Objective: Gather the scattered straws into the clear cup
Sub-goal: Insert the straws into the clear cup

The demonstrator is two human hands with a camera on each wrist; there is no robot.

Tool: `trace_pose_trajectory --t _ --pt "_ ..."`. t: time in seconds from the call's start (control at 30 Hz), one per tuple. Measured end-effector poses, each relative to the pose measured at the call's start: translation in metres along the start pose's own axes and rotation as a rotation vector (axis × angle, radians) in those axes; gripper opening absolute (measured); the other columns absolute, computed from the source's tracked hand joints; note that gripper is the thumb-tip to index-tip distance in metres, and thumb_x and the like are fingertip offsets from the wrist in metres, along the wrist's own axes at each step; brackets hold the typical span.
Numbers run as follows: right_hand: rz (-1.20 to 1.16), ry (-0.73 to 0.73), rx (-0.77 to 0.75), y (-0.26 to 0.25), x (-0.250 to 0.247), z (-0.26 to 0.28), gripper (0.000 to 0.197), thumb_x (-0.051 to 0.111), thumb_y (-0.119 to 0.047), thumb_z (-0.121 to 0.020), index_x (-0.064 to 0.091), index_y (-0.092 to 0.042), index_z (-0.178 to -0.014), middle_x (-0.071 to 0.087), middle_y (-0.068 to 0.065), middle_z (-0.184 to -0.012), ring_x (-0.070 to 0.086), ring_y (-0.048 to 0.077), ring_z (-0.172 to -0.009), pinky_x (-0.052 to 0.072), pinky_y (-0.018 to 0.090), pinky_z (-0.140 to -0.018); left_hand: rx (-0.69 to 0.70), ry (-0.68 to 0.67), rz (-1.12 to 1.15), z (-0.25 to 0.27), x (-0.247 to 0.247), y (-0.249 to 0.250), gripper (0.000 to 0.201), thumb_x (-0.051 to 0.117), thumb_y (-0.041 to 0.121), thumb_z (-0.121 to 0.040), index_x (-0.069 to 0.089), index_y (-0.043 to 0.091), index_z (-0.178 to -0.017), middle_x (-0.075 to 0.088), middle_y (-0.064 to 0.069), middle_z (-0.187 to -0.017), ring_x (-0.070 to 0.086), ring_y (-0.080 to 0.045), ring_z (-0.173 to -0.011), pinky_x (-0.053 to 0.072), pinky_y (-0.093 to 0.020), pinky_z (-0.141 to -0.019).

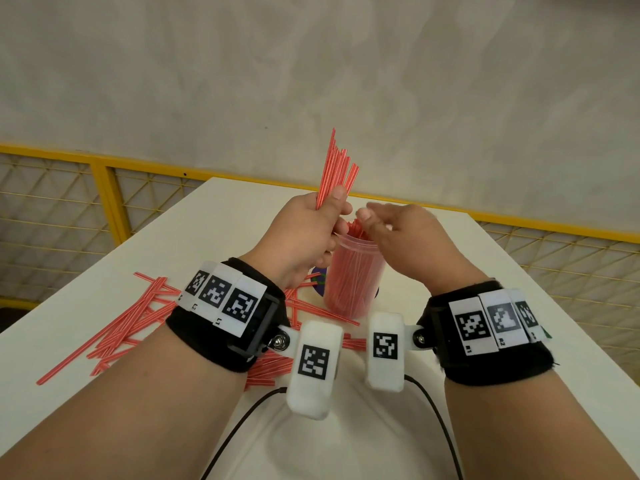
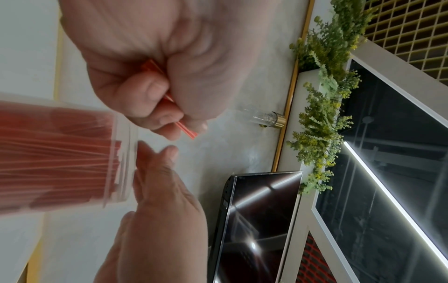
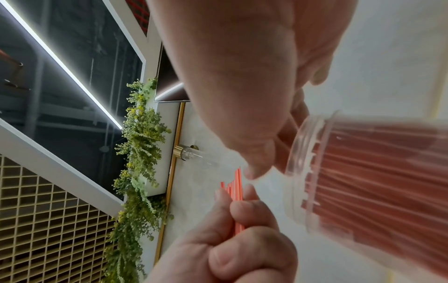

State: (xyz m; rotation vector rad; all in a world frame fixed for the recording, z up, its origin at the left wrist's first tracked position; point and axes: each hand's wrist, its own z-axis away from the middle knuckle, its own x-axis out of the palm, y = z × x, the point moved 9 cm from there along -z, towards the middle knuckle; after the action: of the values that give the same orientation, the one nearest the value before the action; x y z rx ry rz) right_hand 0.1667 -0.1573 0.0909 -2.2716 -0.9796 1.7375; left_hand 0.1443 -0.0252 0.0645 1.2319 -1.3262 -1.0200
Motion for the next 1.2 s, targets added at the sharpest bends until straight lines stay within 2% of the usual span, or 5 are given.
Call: trace_pose_trajectory --t 0.1,0.3,0.53,0.8,1.2 --pt "-0.301 0.317 -0.045 -0.004 -0.034 0.005 0.03 0.056 -0.04 -0.095 0.07 -0.021 -0.113 0.071 -0.005 -0.106 0.062 -0.003 -0.092 0.047 0.014 -0.079 -0.026 -0.086 0.052 0.002 0.006 0.0 0.033 0.052 0.042 -0.097 0.062 0.011 -0.092 0.053 0.006 -0.057 0.037 -0.005 -0.044 0.026 -0.016 -0.034" --pt "-0.809 0.319 0.01 0.001 -0.036 0.005 0.044 0.073 -0.027 -0.085 0.057 -0.018 -0.125 0.073 -0.007 -0.073 0.066 0.008 -0.06 0.048 0.02 -0.052 -0.023 -0.205 0.045 0.007 0.019 0.0 0.032 0.052 0.041 -0.097 0.063 0.012 -0.09 0.056 0.003 -0.061 0.039 -0.005 -0.042 0.026 -0.016 -0.032" --pt "-0.985 0.277 -0.042 -0.005 -0.036 0.006 0.04 0.068 -0.009 -0.088 0.058 -0.02 -0.125 0.067 -0.001 -0.069 0.062 0.012 -0.059 0.051 0.025 -0.055 -0.008 -0.247 0.041 0.008 0.024 -0.001 0.034 0.053 0.04 -0.096 0.067 0.01 -0.085 0.059 0.0 -0.062 0.04 -0.005 -0.041 0.027 -0.015 -0.032" --pt "-1.014 0.306 -0.014 -0.001 -0.038 0.007 0.021 0.067 -0.006 -0.087 0.062 -0.02 -0.102 0.068 0.001 -0.064 0.064 0.014 -0.061 0.051 0.027 -0.053 0.002 -0.228 0.008 0.006 0.023 -0.004 0.036 0.053 0.042 -0.097 0.068 0.011 -0.089 0.062 -0.001 -0.066 0.042 -0.007 -0.042 0.029 -0.016 -0.033" --pt "-1.084 0.333 0.0 -0.001 -0.039 0.01 0.018 0.068 -0.006 -0.087 0.06 -0.017 -0.1 0.07 0.003 -0.065 0.07 0.016 -0.067 0.054 0.027 -0.057 0.047 -0.139 -0.094 0.006 0.017 0.002 0.03 0.055 0.04 -0.096 0.069 0.016 -0.084 0.065 0.003 -0.062 0.042 -0.006 -0.041 0.029 -0.016 -0.036"
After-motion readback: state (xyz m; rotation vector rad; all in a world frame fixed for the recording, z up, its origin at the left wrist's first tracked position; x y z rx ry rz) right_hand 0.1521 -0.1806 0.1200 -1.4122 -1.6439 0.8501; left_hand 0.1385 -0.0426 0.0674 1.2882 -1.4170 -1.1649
